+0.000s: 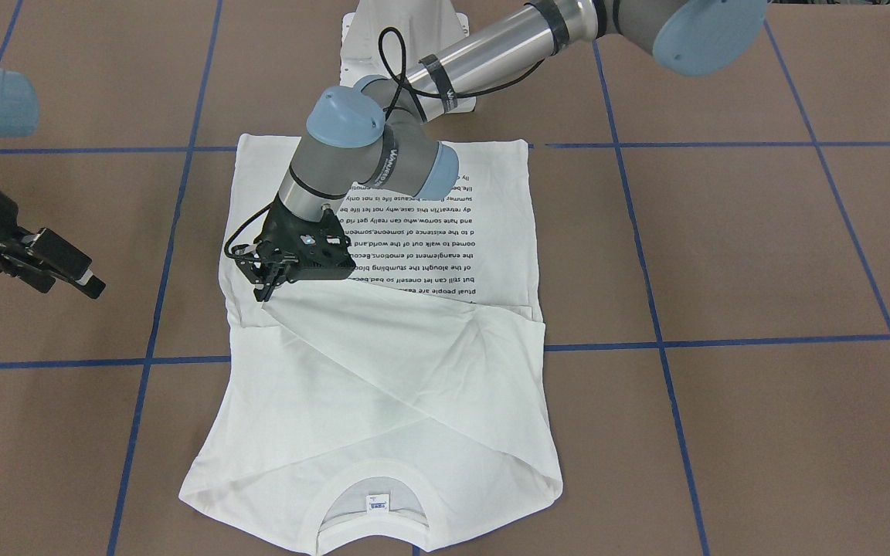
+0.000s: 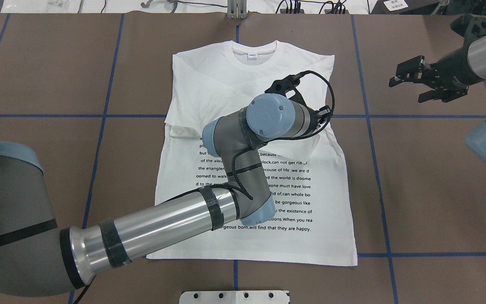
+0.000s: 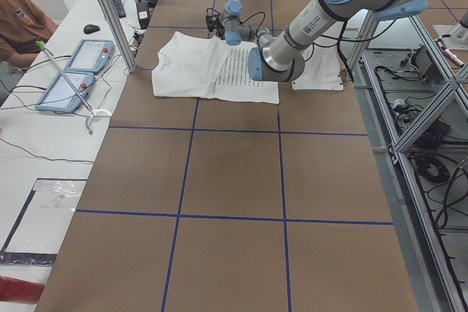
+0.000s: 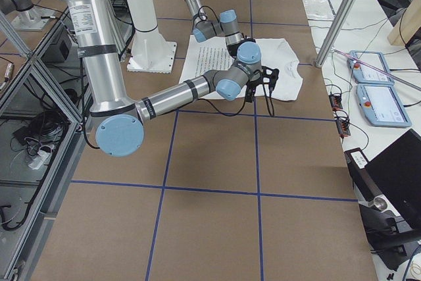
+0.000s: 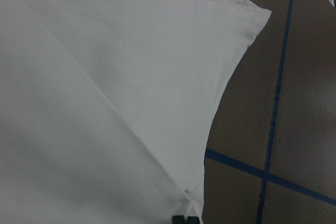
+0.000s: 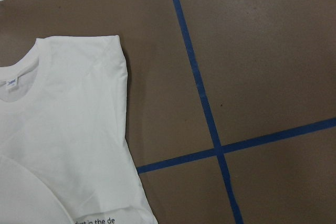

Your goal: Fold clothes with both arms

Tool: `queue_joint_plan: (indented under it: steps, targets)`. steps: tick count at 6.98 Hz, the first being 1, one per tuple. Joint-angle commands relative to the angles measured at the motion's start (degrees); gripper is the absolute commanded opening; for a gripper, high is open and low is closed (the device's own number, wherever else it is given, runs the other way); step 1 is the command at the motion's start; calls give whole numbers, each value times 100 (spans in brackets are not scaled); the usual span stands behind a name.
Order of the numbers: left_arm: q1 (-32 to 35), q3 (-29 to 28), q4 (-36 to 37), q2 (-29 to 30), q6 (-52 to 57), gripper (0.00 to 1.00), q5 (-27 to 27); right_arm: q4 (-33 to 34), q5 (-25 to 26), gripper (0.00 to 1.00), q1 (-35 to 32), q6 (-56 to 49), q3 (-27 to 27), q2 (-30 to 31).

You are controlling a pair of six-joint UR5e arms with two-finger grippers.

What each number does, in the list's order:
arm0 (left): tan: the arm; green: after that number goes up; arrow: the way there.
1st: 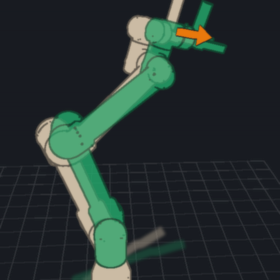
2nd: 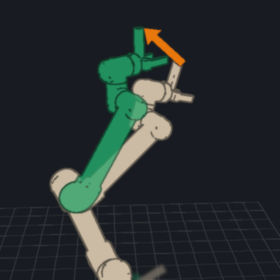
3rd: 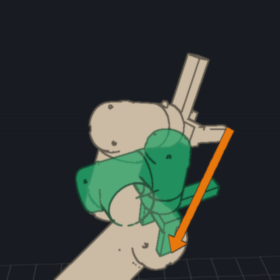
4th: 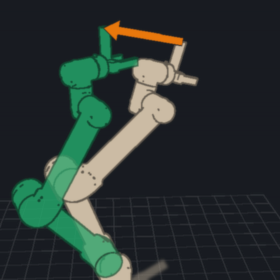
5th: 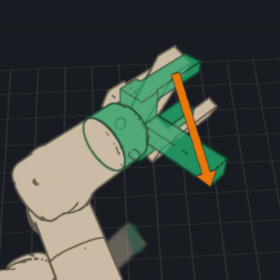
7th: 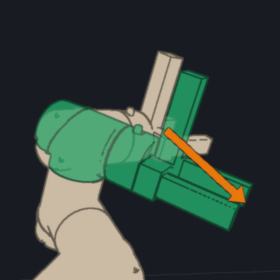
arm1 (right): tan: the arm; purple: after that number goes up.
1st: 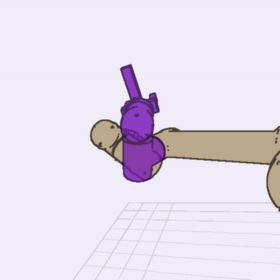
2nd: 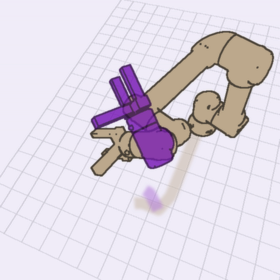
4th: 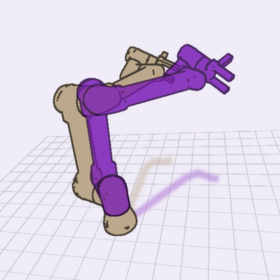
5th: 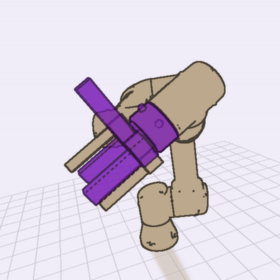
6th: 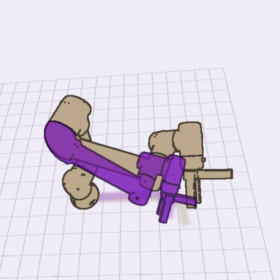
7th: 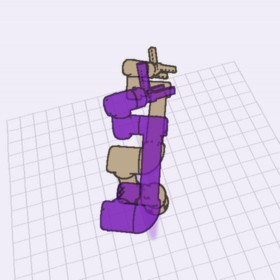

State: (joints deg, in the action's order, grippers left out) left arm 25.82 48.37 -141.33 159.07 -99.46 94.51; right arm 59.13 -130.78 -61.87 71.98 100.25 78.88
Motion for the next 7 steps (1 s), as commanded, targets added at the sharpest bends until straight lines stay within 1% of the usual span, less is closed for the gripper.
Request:
queue_joint_plan:
  steps: [1, 3, 5, 6, 7]
  targets:
    - [-24, -153, -149, 89, -3, 0, -64, -7, 17, 100, 8, 0, 4, 13]
    - [-77, -301, -211, 194, -11, 0, -230, -7, 17, 100, 8, 0, 4, 13]
    - [-112, -337, -308, 282, -12, 0, -249, -7, 35, 100, 8, 9, 4, 13]
    - [-139, -372, -317, 291, -12, 7, -257, -7, 35, 100, 8, 9, 4, 22]
    - [-139, -373, -317, 300, -12, 41, -257, -7, 35, 100, -1, 9, 12, 40]
